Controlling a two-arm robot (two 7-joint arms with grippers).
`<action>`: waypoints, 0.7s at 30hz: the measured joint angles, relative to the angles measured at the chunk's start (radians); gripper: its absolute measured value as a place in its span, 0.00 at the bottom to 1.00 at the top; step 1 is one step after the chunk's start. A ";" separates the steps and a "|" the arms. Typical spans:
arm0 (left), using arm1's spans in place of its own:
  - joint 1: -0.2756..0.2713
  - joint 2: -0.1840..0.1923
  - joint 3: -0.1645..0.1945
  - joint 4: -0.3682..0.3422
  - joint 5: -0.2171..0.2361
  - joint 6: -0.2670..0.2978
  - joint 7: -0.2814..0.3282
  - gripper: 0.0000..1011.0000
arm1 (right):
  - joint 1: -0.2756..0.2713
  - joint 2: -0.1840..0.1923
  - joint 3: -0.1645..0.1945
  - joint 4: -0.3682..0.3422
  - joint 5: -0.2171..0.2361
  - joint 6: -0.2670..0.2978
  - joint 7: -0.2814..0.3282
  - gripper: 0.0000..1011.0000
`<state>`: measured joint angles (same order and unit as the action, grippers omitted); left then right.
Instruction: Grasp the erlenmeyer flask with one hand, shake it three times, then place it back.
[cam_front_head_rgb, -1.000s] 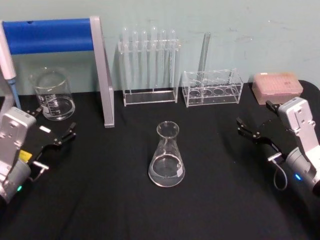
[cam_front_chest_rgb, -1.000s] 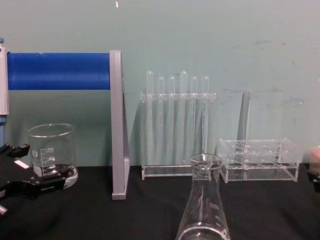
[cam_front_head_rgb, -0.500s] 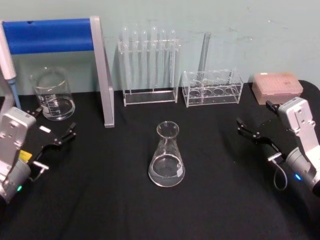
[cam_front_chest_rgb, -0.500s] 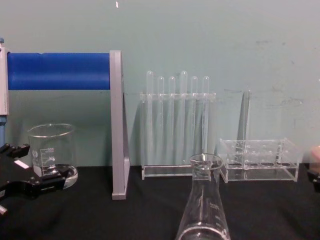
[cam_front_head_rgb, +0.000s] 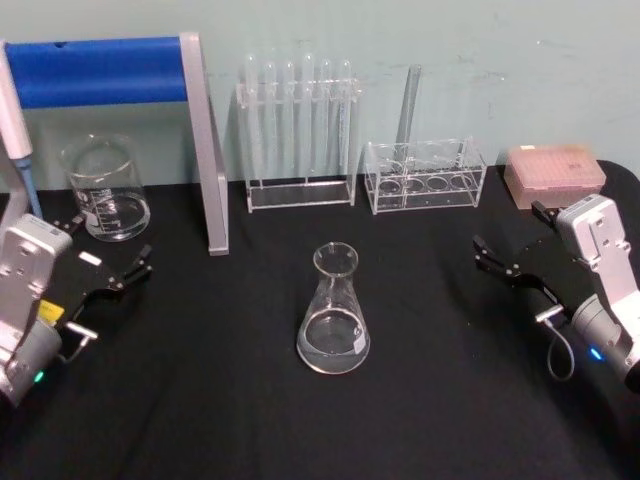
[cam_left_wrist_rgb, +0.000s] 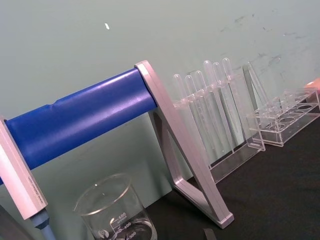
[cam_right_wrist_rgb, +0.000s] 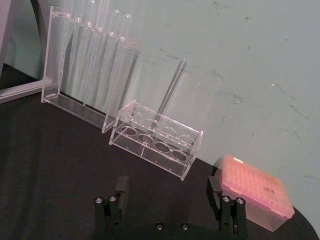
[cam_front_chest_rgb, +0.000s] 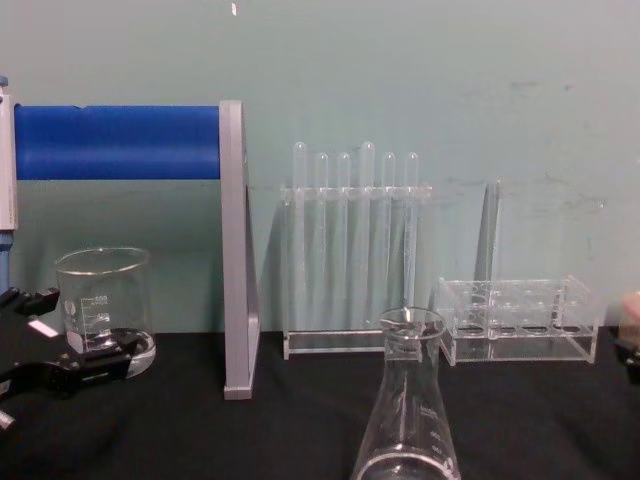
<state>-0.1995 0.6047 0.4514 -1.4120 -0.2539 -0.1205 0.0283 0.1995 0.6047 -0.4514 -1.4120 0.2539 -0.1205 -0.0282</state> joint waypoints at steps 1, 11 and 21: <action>0.000 0.000 0.000 0.000 0.000 0.000 0.000 0.99 | 0.000 0.000 0.000 0.000 0.000 0.000 0.000 0.99; 0.000 0.000 0.000 0.000 0.000 0.000 0.000 0.99 | -0.020 -0.018 0.024 -0.008 0.039 -0.012 0.070 0.99; 0.000 0.000 0.000 0.000 0.000 0.000 0.000 0.99 | -0.070 -0.038 0.031 -0.063 0.112 -0.024 0.182 0.99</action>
<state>-0.1995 0.6047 0.4514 -1.4120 -0.2539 -0.1205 0.0283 0.1296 0.5669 -0.4202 -1.4745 0.3662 -0.1447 0.1537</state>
